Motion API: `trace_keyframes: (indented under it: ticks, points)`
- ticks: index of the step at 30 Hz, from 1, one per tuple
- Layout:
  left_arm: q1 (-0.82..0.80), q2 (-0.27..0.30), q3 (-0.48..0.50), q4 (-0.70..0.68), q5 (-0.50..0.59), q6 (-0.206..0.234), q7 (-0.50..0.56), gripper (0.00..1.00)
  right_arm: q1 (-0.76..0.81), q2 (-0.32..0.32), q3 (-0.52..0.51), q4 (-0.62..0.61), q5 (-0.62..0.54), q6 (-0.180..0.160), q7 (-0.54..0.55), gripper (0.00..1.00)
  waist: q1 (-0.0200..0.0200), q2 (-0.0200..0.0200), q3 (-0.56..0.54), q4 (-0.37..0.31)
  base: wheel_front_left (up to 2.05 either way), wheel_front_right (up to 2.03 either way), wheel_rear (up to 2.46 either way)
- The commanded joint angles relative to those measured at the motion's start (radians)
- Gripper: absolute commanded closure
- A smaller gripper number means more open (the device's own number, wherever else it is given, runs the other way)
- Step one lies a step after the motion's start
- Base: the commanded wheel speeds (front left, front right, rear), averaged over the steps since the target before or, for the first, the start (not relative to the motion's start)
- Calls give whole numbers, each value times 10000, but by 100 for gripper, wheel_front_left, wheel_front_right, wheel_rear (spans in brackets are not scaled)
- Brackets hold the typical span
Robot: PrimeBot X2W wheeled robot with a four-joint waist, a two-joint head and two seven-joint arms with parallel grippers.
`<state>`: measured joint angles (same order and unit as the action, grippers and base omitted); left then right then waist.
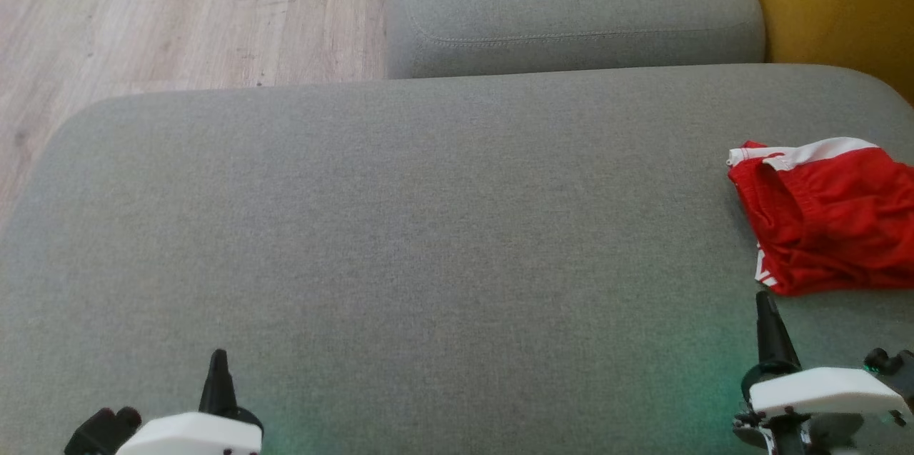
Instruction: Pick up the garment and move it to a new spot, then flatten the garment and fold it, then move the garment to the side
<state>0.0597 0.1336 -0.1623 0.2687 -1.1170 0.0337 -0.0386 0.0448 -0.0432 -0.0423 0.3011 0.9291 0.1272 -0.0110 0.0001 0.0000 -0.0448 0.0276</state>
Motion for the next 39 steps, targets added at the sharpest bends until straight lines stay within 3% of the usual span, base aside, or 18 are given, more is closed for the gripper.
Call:
trace_keyframes:
  ticks: [1,39]
  points:
    - [-636,-17,350,-289,-227,-120,56,100,-566,-47,30,-368,313,19,61,100,-1,0,11,-7,0,0,0]
    - [-1333,-546,1947,-251,-3384,-1141,1021,100,-1210,-67,-470,-499,4656,30,853,100,-1,0,325,-187,0,0,0]
